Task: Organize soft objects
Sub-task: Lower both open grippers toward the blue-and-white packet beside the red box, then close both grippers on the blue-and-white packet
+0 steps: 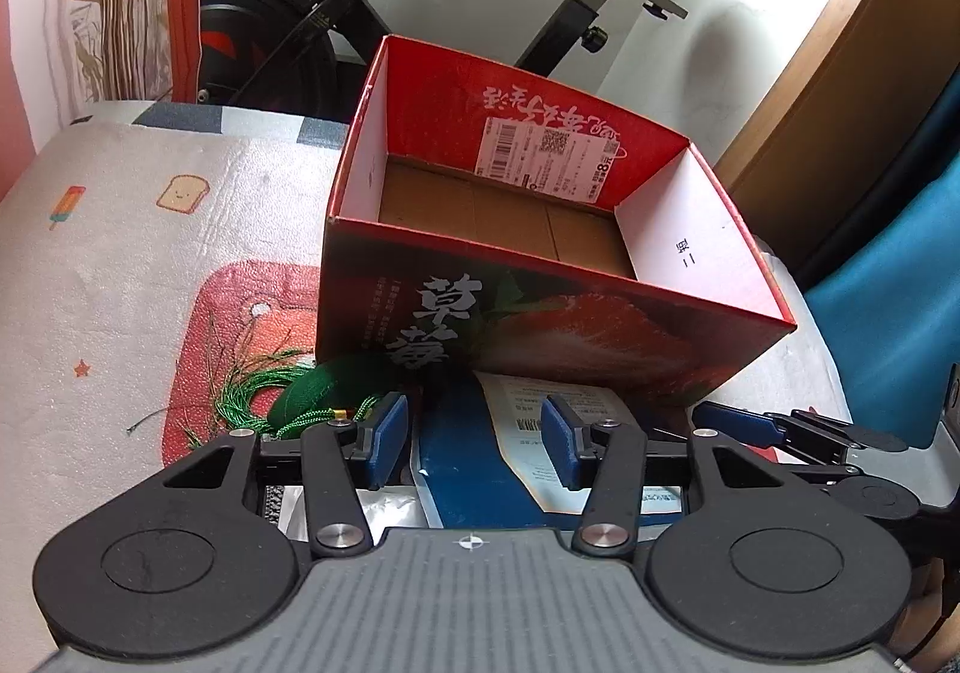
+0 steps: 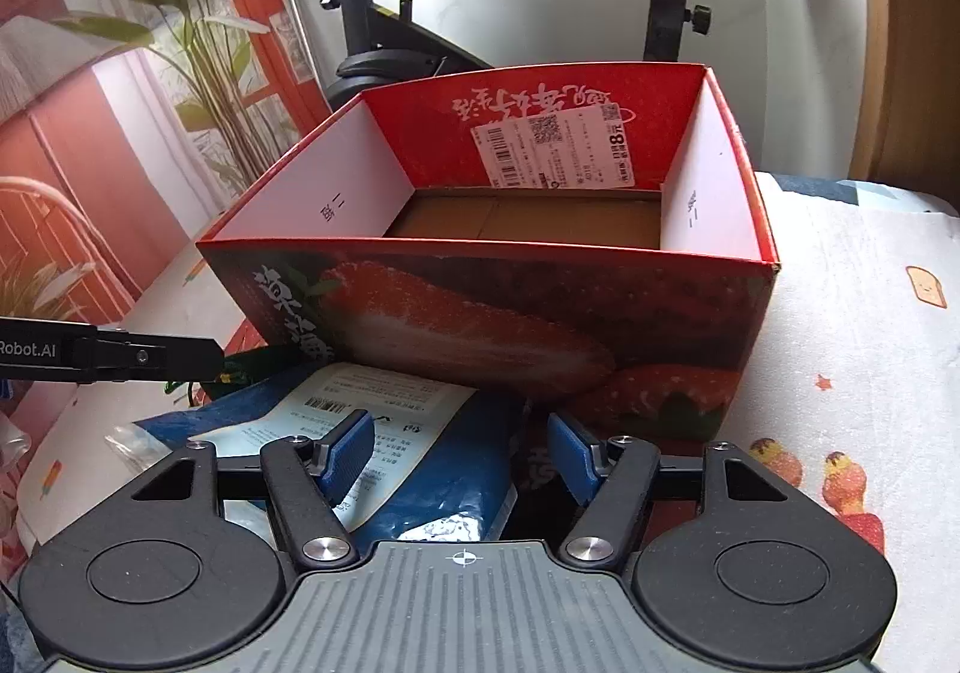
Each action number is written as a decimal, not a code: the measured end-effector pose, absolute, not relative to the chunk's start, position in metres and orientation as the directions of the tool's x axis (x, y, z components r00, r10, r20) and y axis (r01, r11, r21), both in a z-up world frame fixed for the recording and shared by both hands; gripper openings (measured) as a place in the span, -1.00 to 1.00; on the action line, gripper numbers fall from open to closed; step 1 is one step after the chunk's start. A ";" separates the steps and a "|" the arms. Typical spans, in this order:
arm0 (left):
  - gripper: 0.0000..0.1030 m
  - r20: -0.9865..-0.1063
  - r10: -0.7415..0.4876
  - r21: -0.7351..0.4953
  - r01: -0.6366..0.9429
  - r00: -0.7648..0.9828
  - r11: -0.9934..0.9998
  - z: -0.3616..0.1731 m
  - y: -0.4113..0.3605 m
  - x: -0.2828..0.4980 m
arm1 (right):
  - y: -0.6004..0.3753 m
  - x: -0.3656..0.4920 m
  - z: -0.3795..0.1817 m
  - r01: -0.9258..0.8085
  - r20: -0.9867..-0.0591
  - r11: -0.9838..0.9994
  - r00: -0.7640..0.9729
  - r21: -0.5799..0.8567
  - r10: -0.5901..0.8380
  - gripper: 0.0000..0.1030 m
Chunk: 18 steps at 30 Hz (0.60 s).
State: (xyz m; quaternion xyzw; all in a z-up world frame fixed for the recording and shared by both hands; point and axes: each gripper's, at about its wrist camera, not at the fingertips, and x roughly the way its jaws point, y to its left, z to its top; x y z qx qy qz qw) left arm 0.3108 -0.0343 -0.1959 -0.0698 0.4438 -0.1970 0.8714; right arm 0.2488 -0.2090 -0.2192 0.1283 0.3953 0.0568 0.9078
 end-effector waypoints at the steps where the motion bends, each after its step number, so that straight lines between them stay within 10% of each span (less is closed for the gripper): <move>1: 0.01 -0.751 -0.406 -0.300 0.279 0.521 0.912 -0.199 -0.034 0.313 | -0.207 0.250 -0.221 -0.006 -0.706 0.962 0.678 0.274 0.205 0.16; 18: 0.00 -0.791 -0.466 -0.323 0.377 0.397 0.868 -0.242 -0.050 0.332 | -0.210 0.249 -0.254 -0.031 -0.749 0.953 0.610 0.301 0.257 0.01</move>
